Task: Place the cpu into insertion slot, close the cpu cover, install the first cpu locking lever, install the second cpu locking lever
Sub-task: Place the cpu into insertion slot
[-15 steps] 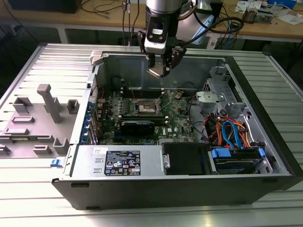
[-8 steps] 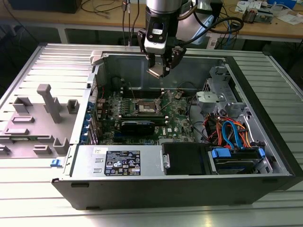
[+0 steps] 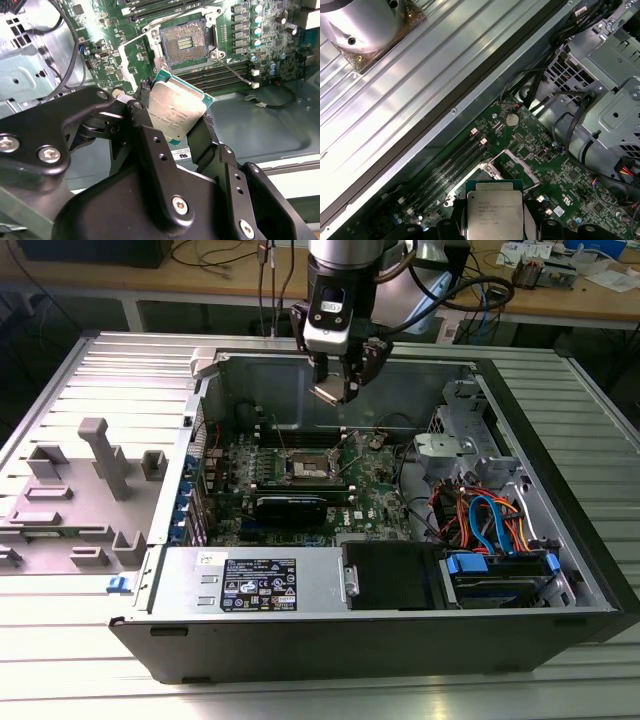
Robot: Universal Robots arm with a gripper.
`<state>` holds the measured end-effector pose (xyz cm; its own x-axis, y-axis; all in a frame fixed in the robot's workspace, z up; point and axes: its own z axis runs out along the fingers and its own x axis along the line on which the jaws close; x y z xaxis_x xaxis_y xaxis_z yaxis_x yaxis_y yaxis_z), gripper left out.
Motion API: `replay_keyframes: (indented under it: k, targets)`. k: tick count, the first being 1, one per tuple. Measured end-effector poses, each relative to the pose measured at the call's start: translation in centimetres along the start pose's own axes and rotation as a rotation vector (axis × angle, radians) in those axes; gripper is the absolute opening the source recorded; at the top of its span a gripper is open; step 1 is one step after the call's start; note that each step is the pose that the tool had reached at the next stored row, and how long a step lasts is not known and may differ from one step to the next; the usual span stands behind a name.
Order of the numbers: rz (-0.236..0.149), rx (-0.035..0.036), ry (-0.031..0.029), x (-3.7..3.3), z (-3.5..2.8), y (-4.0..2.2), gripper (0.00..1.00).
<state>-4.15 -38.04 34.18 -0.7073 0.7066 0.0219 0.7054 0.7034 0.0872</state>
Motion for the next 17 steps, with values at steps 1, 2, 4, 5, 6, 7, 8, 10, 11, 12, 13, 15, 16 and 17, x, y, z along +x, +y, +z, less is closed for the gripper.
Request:
replay_keyframes:
  k: [1, 2, 4, 5, 6, 7, 8, 10, 11, 12, 13, 15, 16, 17]
  targets:
    - [0.014, -0.0003, -0.0012, 0.00, 0.02, 0.00, 0.54]
    - [0.025, -0.0007, -0.0021, 0.00, 0.06, 0.00, 0.54]
    - [0.063, -0.0014, -0.0055, 0.00, 0.24, -0.03, 0.54]
    - [0.074, -0.0017, -0.0064, 0.00, 0.31, -0.03, 0.54]
    - [0.083, -0.0019, -0.0071, 0.00, 0.37, -0.04, 0.54]
    - [0.096, -0.0017, -0.0080, 0.01, 0.47, -0.06, 0.54]
    - [0.101, -0.0014, -0.0080, 0.01, 0.56, -0.07, 0.54]
    - [0.101, -0.0014, -0.0080, 0.02, 0.59, -0.08, 0.54]
    - [0.101, -0.0014, -0.0080, 0.01, 0.59, -0.08, 0.54]
    - [0.101, -0.0014, -0.0080, 0.02, 0.59, -0.08, 0.54]
    - [0.101, -0.0014, -0.0080, 0.02, 0.59, -0.08, 0.54]
    - [0.101, -0.0014, -0.0080, 0.01, 0.59, -0.08, 0.54]
    - [0.101, -0.0014, -0.0080, 0.01, 0.59, -0.08, 0.54]
    - [0.101, -0.0014, -0.0080, 0.02, 0.60, -0.08, 0.54]
